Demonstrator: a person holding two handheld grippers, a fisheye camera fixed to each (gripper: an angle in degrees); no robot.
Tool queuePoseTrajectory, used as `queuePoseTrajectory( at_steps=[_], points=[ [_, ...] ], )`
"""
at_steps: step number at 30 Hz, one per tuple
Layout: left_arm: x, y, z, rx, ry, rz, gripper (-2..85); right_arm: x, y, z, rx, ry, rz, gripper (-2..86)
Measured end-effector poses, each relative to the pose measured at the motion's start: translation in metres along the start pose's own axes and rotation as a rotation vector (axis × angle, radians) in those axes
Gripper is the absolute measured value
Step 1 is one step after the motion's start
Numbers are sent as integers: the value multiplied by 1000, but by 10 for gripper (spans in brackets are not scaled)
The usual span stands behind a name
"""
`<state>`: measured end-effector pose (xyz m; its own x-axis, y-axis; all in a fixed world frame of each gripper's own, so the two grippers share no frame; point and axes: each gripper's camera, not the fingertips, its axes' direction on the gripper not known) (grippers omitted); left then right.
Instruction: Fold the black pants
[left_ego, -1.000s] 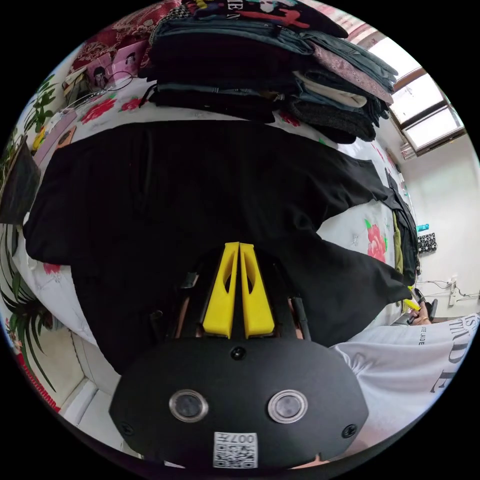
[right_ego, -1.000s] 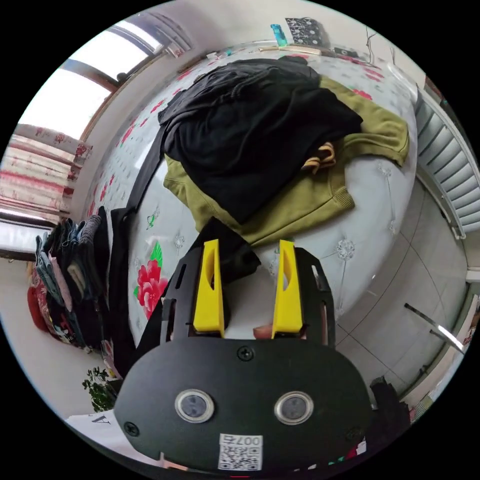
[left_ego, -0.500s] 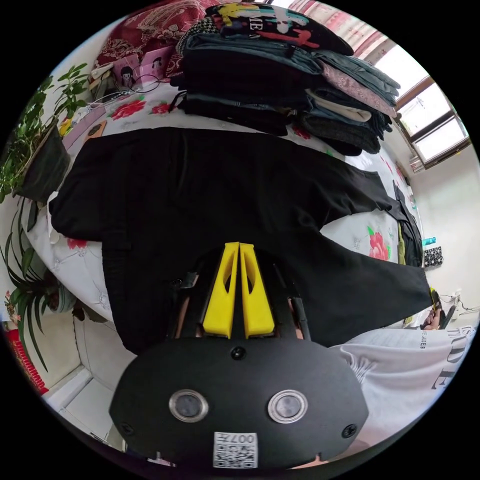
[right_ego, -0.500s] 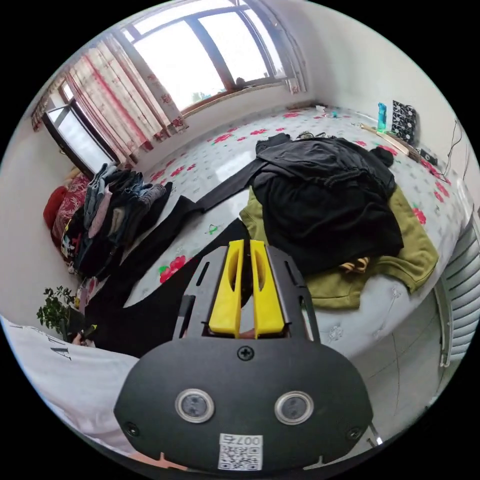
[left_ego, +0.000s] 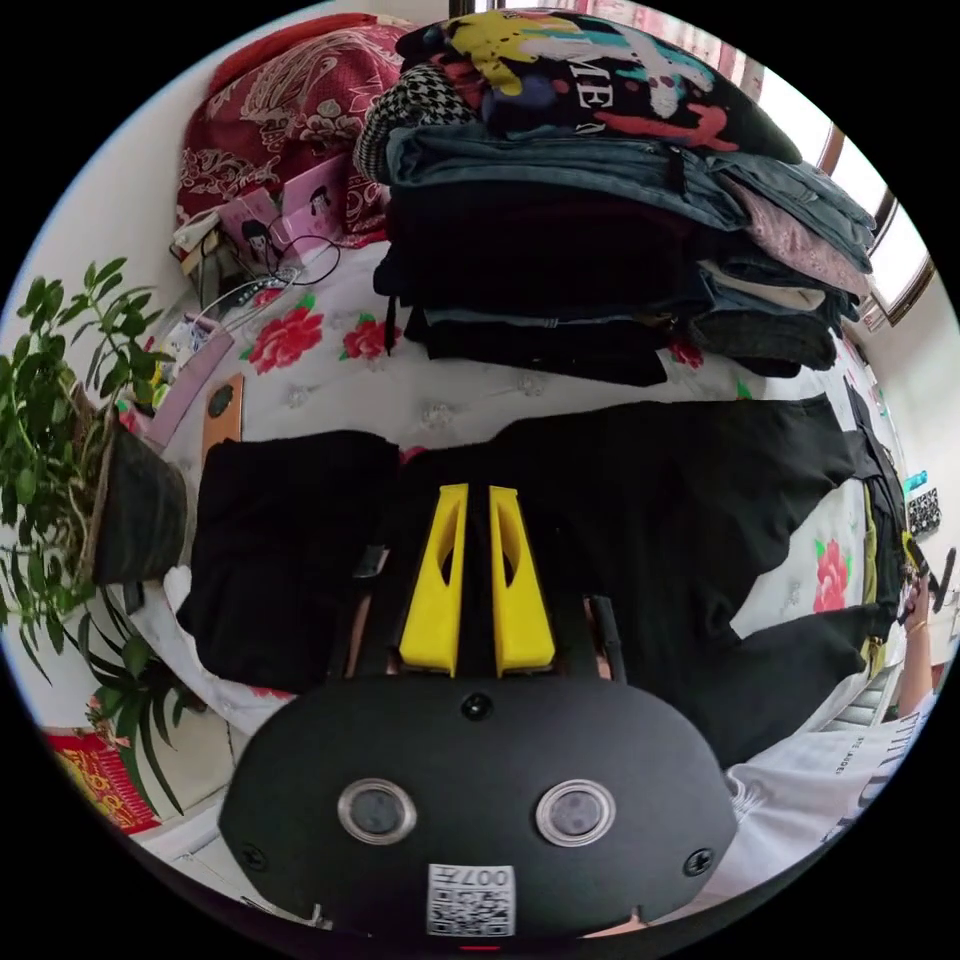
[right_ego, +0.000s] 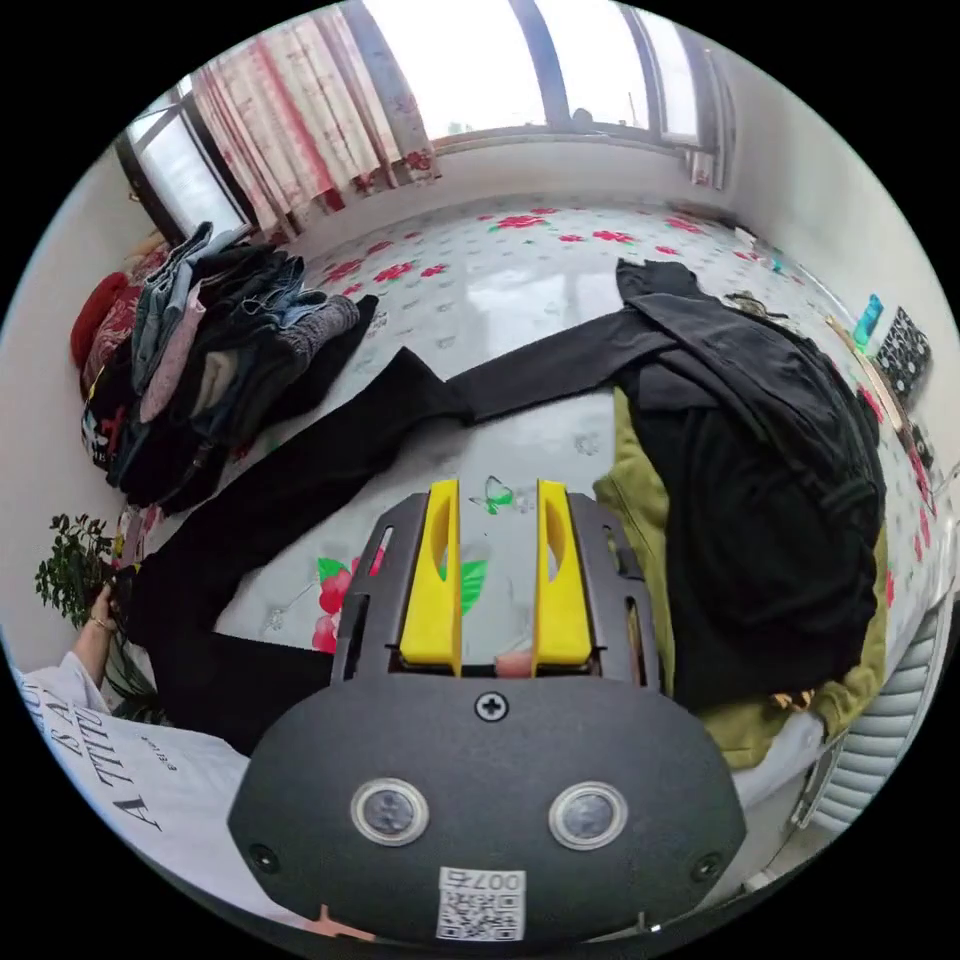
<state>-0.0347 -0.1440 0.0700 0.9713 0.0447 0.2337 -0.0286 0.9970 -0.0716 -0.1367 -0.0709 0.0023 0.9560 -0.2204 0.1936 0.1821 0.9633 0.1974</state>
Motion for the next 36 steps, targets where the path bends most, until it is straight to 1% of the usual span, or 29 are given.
queuePoseTrajectory(
  at_steps=[2,4,7,9,10,12,14,16,18,19,20,21,22,23,25,29,31,33,35,36],
  points=[
    [6,-19,10,-1,-27,46,61,-43,-65,46,-53,-53,-113,87],
    [17,-34,23,-11,-65,106,81,-70,-107,83,-101,-57,-161,91],
    [38,-47,58,-129,-154,218,93,-100,-161,140,-182,-9,-210,94],
    [47,-47,89,-221,-205,271,67,-112,-182,172,-244,63,-249,93],
    [47,-46,87,-183,-166,279,51,-118,-190,193,-294,114,-276,92],
    [43,-44,91,-156,-93,227,3,-123,-194,228,-414,168,-307,87],
    [41,-43,92,-164,-83,231,-4,-119,-194,234,-397,109,-274,66],
    [39,-41,92,-169,-85,247,-8,-116,-193,234,-409,120,-298,39],
    [31,-41,90,-201,-44,207,-9,-114,-191,222,-388,79,-328,16],
    [29,-40,87,-191,-41,202,-9,-111,-189,198,-276,35,-342,9],
    [27,-37,75,-142,-42,198,-9,-104,-185,168,-157,-42,-337,5],
    [22,-31,60,-96,-24,172,-9,-99,-183,153,-114,-80,-328,4],
    [19,-28,51,-69,-8,158,-9,-88,-179,123,-35,-147,-305,2],
    [15,-17,30,-6,30,140,-9,-77,-171,92,30,-214,-303,0],
    [11,5,-4,76,44,132,-9,-64,-153,47,119,-259,-328,-1],
    [2,92,-94,254,47,124,-9,-30,-87,-49,277,-269,-387,-2],
    [-4,139,-127,307,59,99,-9,-12,-48,-81,307,-251,-402,-2],
    [-7,205,-153,332,86,81,-9,9,-3,-103,305,-220,-395,-2],
    [-7,250,-154,289,130,59,-9,42,63,-110,218,-165,-336,-1],
    [-4,277,-143,224,152,49,-9,52,81,-106,176,-153,-301,0]
  ],
)
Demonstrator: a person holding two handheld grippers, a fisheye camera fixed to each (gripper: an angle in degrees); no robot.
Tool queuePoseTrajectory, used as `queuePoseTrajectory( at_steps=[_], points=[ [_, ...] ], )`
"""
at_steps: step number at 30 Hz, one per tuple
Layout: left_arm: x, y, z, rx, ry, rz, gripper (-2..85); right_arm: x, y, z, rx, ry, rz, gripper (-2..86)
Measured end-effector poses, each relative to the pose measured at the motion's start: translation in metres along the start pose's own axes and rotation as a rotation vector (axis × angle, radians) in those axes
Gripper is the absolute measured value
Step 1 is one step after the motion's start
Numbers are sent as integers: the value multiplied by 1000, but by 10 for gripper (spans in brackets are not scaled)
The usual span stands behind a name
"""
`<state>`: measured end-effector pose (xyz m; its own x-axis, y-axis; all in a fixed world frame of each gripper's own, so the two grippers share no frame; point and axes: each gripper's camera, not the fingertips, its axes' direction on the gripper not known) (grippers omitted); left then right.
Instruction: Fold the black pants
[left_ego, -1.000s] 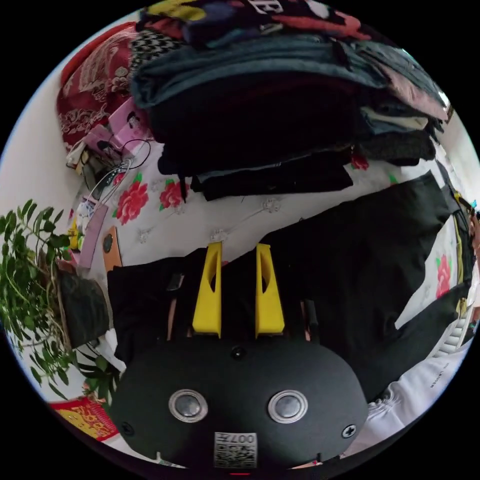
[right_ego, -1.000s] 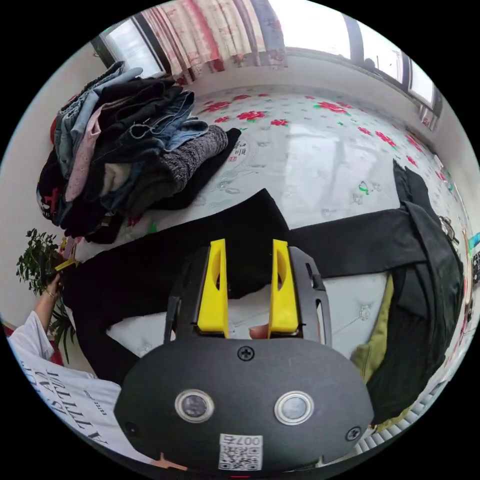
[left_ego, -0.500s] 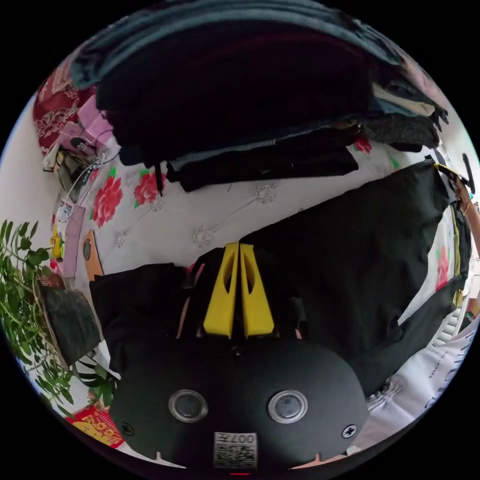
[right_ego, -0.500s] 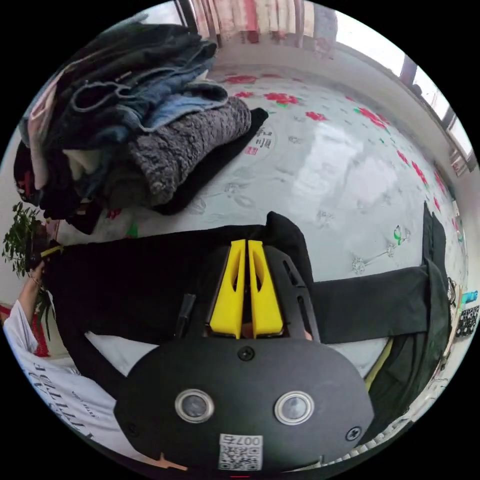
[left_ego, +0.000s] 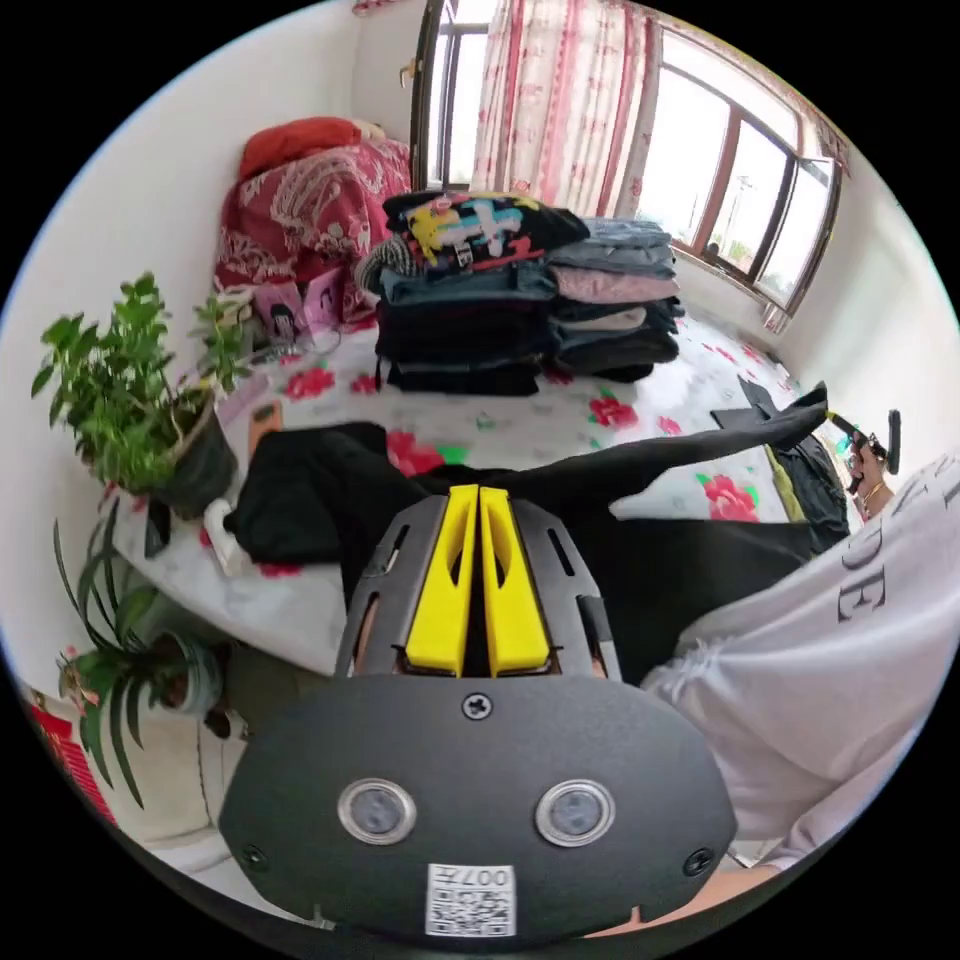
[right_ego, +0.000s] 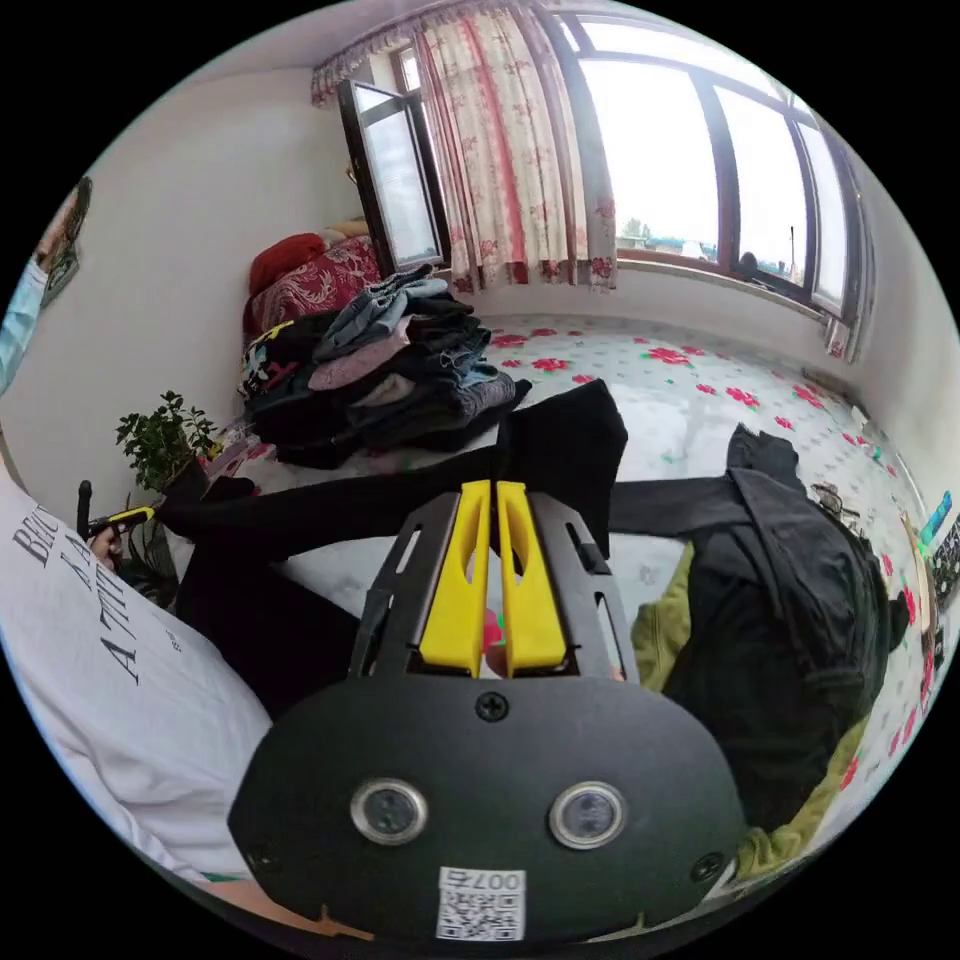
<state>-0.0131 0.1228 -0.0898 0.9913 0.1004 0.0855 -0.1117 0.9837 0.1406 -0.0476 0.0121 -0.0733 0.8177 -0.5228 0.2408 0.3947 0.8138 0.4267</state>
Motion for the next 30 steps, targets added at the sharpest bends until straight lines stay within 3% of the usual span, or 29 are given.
queuePoseTrajectory(
  at_steps=[2,4,6,10,23,30],
  points=[
    [0,43,20,-108,46,-74,-9,27,86,11,-207,13,226,2],
    [-6,83,44,-226,67,-184,-9,48,148,13,-295,18,409,6],
    [-20,123,59,-268,110,-363,-9,65,195,4,-277,-43,568,17],
    [-53,160,45,-112,186,-633,-6,94,244,-21,-123,-120,773,50],
    [-93,188,63,-40,238,-837,72,149,261,14,-10,-188,972,71],
    [-115,181,79,-129,165,-852,82,155,225,25,-95,-170,814,15]
  ],
)
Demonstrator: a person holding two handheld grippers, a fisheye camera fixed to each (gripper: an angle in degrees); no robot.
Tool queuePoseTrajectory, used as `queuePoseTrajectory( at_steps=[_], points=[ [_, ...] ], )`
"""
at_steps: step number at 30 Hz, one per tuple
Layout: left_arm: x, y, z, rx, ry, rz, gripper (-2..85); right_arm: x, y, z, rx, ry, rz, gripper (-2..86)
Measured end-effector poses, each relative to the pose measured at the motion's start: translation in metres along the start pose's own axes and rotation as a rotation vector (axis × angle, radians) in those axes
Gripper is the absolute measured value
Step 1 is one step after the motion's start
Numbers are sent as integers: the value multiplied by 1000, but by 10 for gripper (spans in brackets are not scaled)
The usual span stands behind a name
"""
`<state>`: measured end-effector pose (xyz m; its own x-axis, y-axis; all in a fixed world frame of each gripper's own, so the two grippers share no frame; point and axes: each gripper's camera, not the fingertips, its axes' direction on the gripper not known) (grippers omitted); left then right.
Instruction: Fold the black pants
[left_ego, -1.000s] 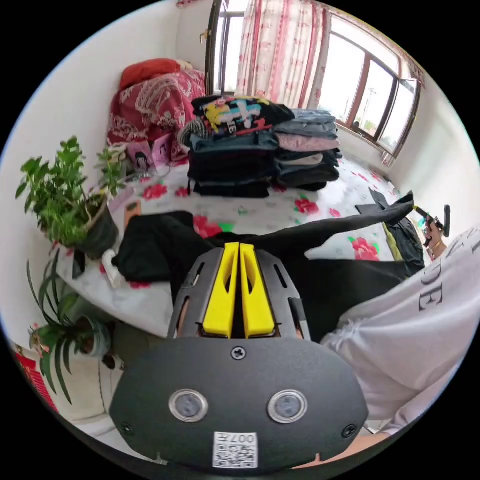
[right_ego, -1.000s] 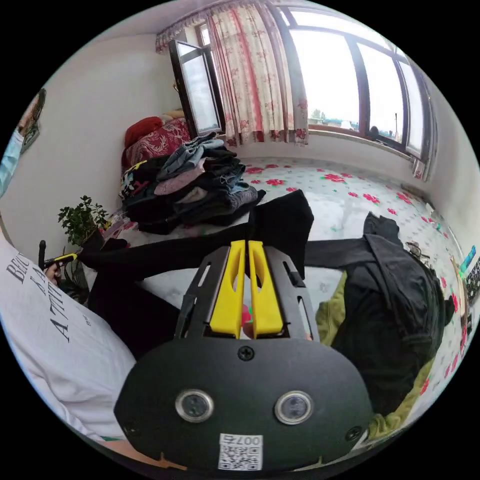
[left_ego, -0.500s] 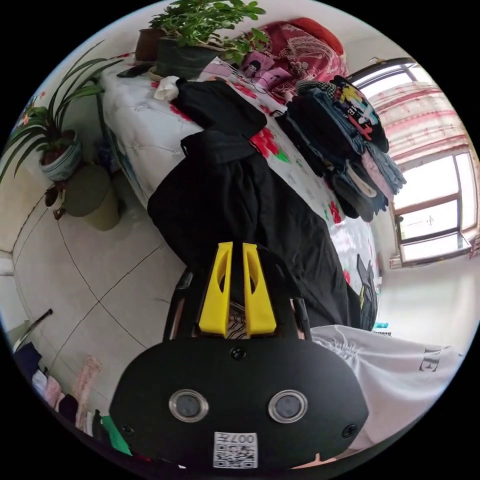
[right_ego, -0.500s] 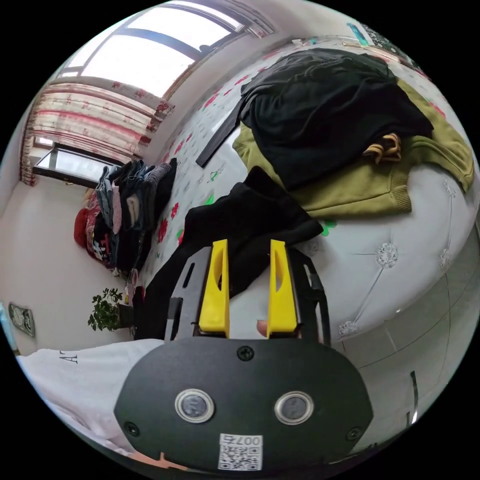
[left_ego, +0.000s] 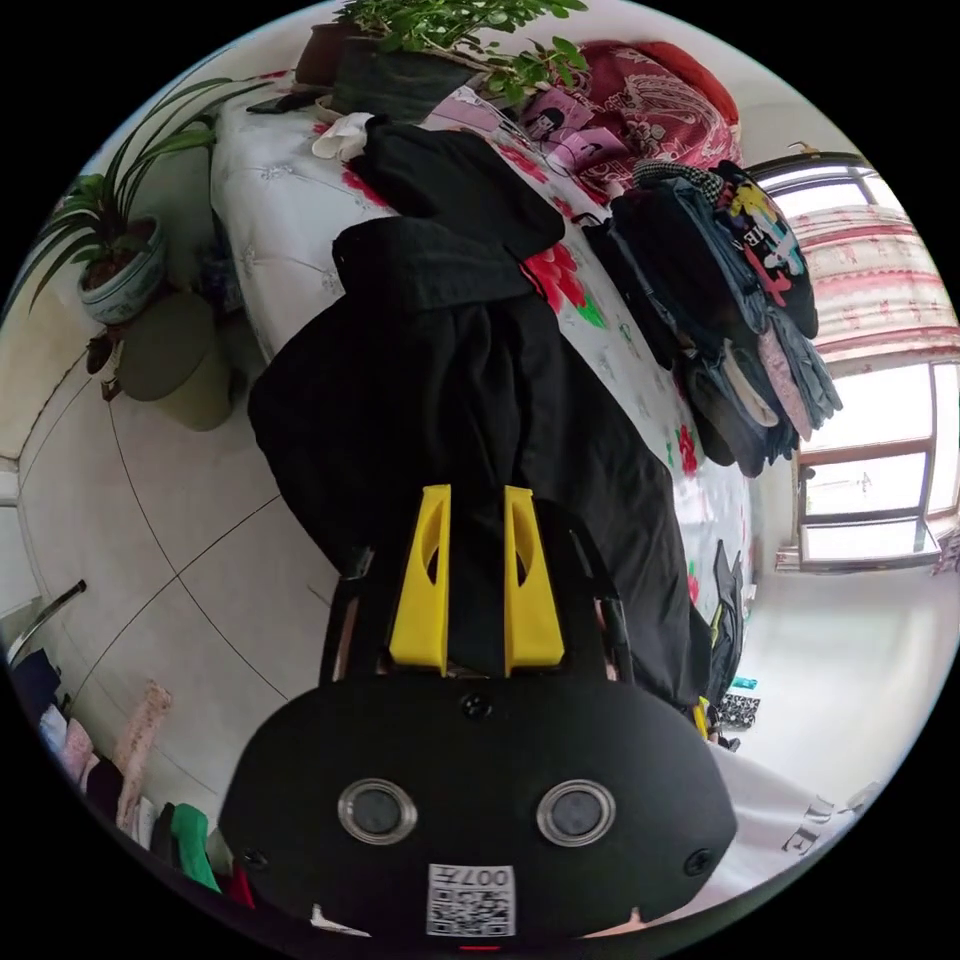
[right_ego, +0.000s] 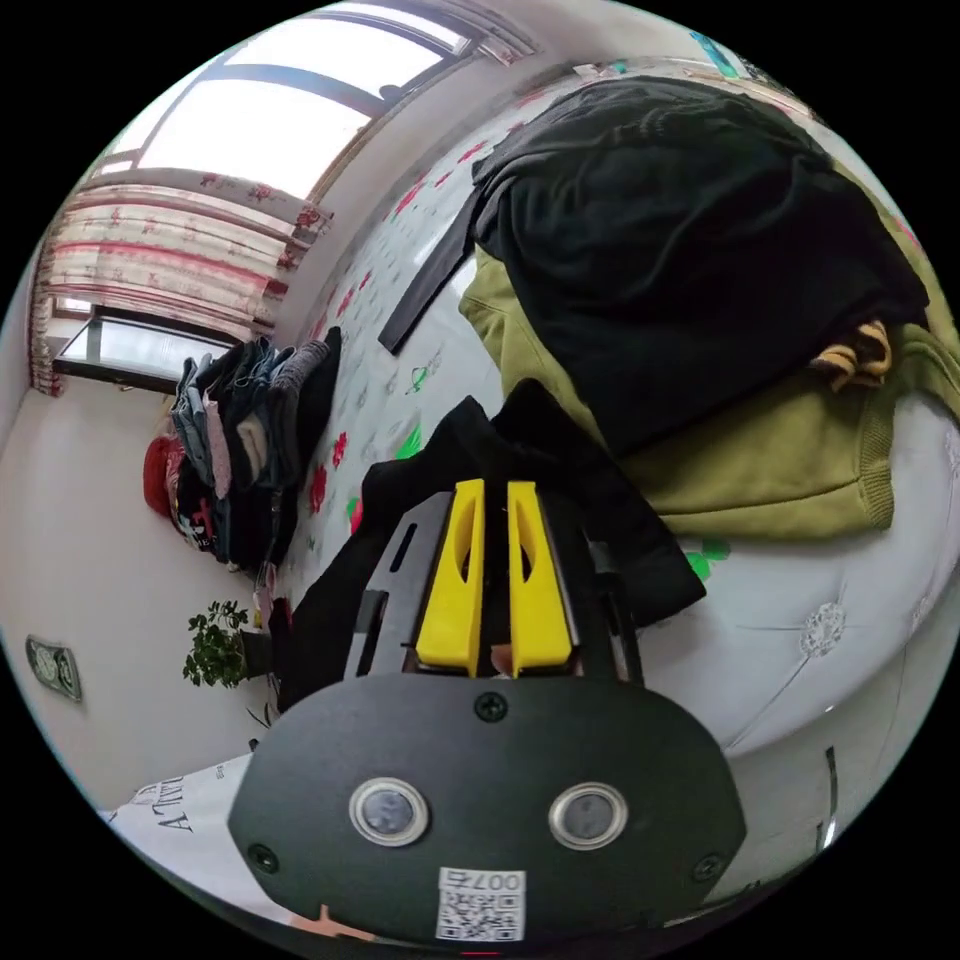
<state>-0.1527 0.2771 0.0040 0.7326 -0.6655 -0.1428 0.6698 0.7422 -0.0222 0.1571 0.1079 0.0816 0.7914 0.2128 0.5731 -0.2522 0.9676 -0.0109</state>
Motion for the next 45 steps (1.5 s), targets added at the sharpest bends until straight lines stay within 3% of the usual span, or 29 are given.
queuePoseTrajectory(
  at_steps=[7,10,12,14,15,18,22,26,30,32,36,38,45],
  points=[
    [-15,-8,-3,-12,20,-52,25,-71,21,-88,182,-277,-401,-1],
    [-8,-4,-21,33,59,89,-1,-69,35,-97,180,-149,-434,-2],
    [-5,11,-52,116,157,195,-6,-46,36,-73,67,25,-348,-2],
    [-13,25,-72,152,188,234,-7,-1,35,-21,-221,204,-119,-2],
    [-24,33,-79,147,160,227,-8,7,37,-11,-269,222,-83,-2],
    [-74,48,-72,62,139,73,-8,3,40,-9,-182,146,-41,-2],
    [-107,64,-58,31,177,-41,-8,-68,28,-46,24,-11,-263,-2],
    [-113,67,-33,-78,68,-11,-5,-127,39,-53,126,161,-495,-1],
    [-124,67,-33,-91,115,-4,17,-72,38,1,-106,422,-188,2],
    [-132,66,-40,-95,144,-11,42,-70,52,9,-55,497,-111,4],
    [-156,66,-63,-14,187,-38,89,-139,68,26,83,430,-309,19],
    [-168,63,-70,34,204,-72,114,-196,70,71,-22,312,-518,32],
    [-201,35,-69,155,321,-150,195,-340,104,244,-429,-17,-835,68]
  ],
)
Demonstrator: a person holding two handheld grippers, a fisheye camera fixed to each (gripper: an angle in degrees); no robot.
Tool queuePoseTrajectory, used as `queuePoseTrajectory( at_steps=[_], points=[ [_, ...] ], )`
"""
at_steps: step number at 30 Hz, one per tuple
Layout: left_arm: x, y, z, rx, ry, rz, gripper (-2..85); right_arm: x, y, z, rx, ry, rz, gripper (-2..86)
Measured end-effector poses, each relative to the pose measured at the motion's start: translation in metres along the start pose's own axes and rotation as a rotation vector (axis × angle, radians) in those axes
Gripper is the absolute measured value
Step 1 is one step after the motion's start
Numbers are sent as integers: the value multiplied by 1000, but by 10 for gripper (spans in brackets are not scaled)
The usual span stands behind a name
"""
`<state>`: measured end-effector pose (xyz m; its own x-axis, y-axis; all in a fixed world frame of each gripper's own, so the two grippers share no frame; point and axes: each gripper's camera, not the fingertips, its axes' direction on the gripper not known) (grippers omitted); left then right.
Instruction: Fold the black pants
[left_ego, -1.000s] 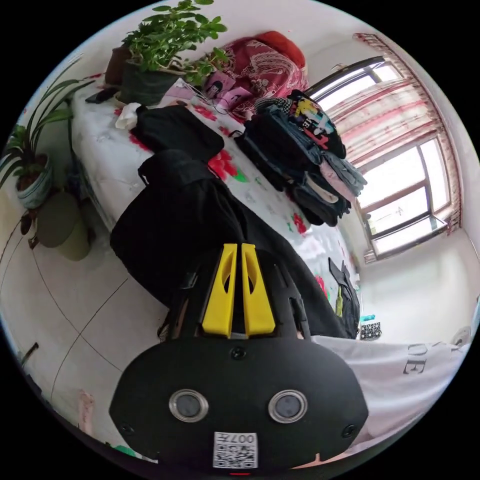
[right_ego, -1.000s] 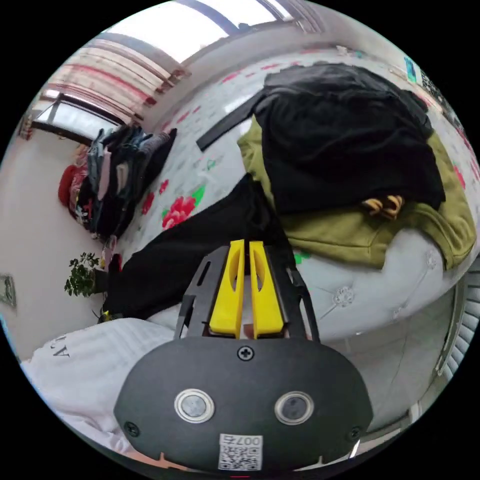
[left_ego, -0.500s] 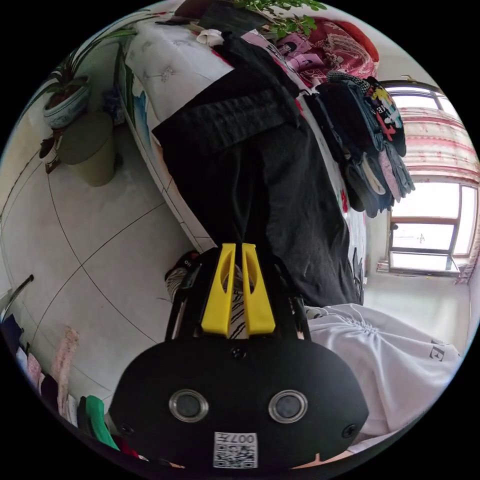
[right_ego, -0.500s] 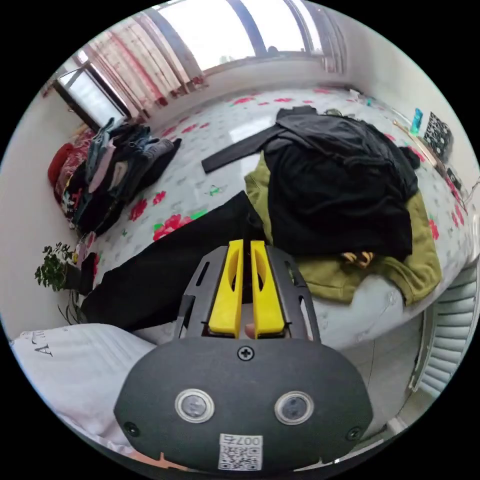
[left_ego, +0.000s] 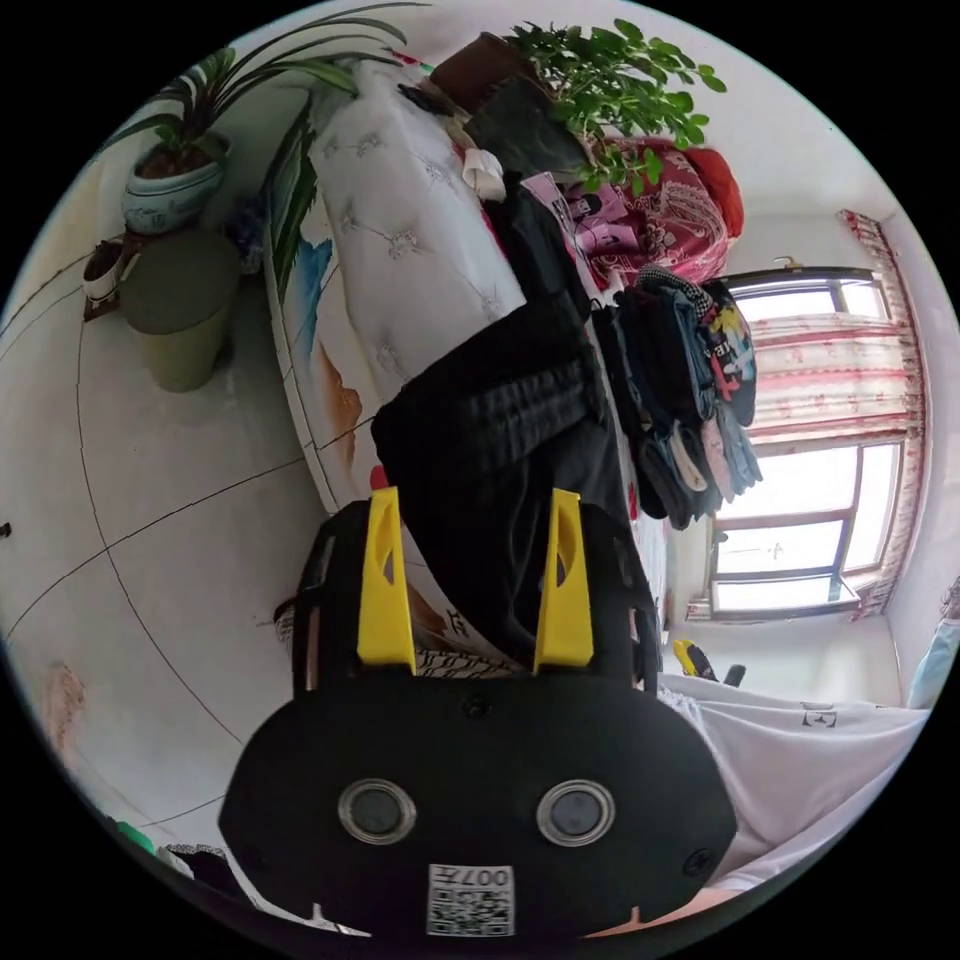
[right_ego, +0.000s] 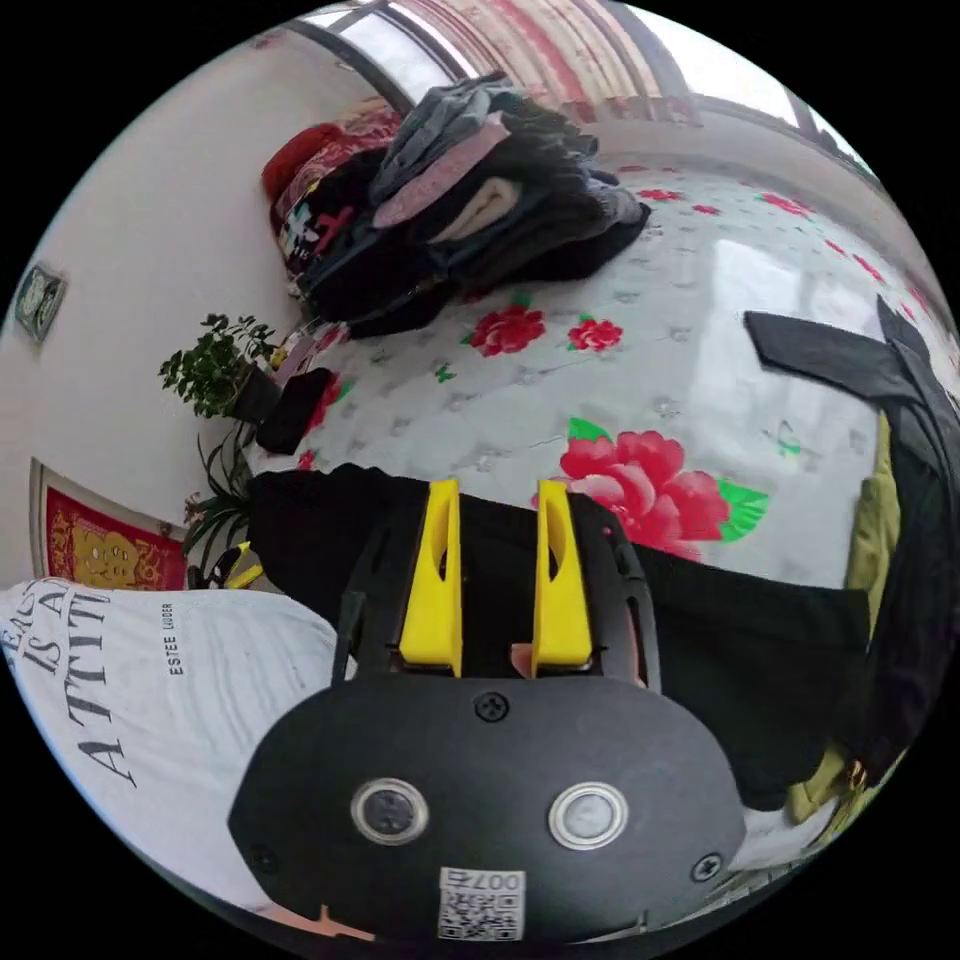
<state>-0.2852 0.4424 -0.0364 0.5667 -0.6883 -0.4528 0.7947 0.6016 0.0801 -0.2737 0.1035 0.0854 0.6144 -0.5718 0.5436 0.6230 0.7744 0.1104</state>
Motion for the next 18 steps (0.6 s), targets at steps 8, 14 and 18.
queuePoseTrajectory(
  at_steps=[8,14,18],
  points=[
    [17,-50,27,-57,-33,13,129,-106,-95,169,-369,-78,-255,79],
    [59,-71,28,-150,-223,169,64,-105,-104,218,-464,-41,-219,40],
    [100,-97,46,-178,-223,308,48,-84,-116,212,-385,-85,-107,14]
  ],
)
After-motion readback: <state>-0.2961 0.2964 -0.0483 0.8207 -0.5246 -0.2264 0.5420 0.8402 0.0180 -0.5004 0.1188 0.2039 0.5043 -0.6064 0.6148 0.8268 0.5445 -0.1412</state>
